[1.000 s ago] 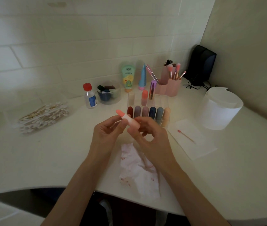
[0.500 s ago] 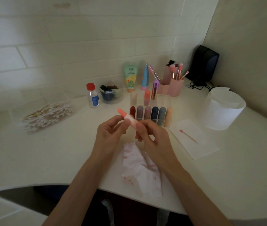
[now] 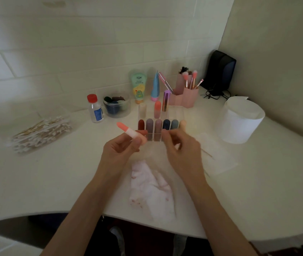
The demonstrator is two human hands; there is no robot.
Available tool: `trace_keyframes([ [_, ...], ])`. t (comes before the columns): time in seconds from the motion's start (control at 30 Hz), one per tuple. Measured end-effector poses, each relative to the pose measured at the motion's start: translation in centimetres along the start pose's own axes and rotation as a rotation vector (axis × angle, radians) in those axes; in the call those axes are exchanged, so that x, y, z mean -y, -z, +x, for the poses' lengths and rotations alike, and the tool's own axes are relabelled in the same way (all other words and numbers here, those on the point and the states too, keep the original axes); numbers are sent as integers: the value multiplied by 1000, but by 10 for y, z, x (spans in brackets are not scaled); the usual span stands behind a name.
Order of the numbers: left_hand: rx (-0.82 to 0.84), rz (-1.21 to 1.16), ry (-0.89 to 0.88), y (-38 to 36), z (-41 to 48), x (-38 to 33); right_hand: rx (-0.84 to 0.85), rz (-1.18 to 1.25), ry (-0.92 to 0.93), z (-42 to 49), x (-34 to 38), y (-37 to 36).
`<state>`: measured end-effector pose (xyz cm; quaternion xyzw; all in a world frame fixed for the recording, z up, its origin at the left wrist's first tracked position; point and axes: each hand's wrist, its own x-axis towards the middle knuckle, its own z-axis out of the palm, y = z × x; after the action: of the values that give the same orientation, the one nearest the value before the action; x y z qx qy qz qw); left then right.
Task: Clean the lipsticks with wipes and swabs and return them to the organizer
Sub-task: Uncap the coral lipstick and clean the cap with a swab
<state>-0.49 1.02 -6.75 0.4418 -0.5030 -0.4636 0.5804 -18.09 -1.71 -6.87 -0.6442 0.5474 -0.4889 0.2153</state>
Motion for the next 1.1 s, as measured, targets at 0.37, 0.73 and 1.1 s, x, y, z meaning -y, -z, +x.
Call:
trace_keyframes([
  [0.37,27,-55,55,-4,2,3,-8,-591,-336,17,-60,75],
  [0.73,107,20,24,-8,-3,0,107,80,50,21,-25,63],
  [1.1,69,44,2,-6,0,0,343,236,263,24,6,18],
])
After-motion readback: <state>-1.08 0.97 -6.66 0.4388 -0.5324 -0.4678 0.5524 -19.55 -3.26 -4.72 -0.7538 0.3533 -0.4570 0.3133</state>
